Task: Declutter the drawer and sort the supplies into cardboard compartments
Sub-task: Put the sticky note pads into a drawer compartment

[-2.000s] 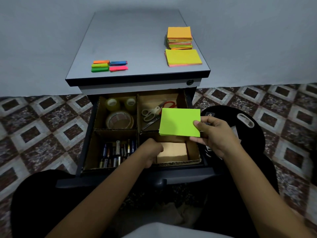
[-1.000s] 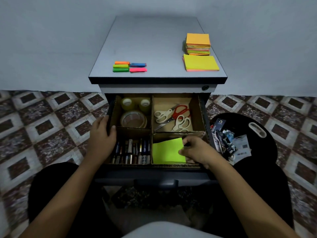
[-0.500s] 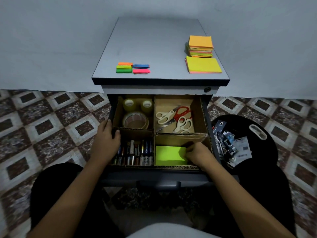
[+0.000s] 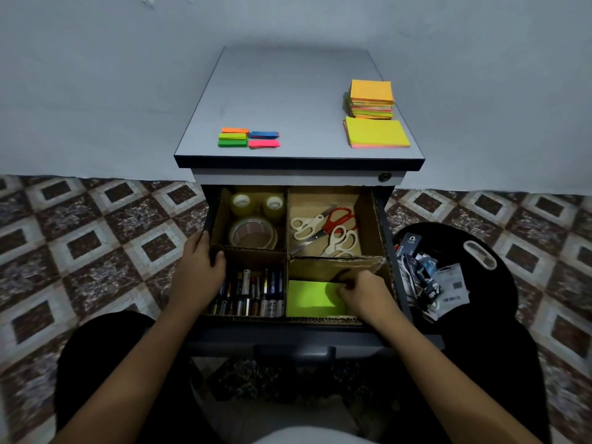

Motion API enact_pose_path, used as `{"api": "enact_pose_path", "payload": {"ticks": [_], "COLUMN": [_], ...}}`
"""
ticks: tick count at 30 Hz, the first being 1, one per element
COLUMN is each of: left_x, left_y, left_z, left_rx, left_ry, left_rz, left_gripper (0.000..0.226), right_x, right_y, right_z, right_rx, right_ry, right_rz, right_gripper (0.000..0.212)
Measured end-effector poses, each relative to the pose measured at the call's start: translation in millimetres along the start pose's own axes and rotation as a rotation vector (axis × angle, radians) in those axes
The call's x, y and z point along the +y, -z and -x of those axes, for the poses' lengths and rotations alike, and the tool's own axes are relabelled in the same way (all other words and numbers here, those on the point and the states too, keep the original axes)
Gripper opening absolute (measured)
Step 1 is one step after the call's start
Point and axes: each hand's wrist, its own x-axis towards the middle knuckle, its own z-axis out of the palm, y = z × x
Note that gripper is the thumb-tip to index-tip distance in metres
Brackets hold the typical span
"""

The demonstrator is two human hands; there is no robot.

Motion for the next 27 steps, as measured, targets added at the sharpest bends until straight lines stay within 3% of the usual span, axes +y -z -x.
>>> {"api": "enact_pose_path", "payload": {"ticks": [5, 12, 15, 21, 27], "left_x": [1.6, 70.3, 123.0, 209.8, 245.5], "left_y": [-0.1, 11.3, 16.5, 4.2, 2.9], "left_z": [-5.0, -30.9, -43.3, -83.8, -113.0], "left_rx": [0.015, 0.216, 0.146, -0.274, -0.392], "left_ry": [-0.040, -0.422, -0.513, -0.133, 0.229], "left_rz": [-0.028, 0.050, 0.223, 0.716, 1.039], "left_gripper": [0.055, 0.039, 0.030, 0.029, 0.017], "right_x": [-24.1, -59.7, -67.2, -72.8, -70.0], "right_y": [35.5, 115.6, 140.6, 173.6, 191.5], "right_z": [3.4, -18.7, -41.4, -91.6, -120.1], "right_rx": [0.094, 0.330, 0.433, 0.524, 0.459], "right_ry": [0.108, 0.244, 0.257, 0.157, 0.005], "right_rz": [-0.019, -0.090, -0.163, -0.008, 0.028], "right_gripper": [0.021, 0.023, 0.026, 0.038, 0.014]}}
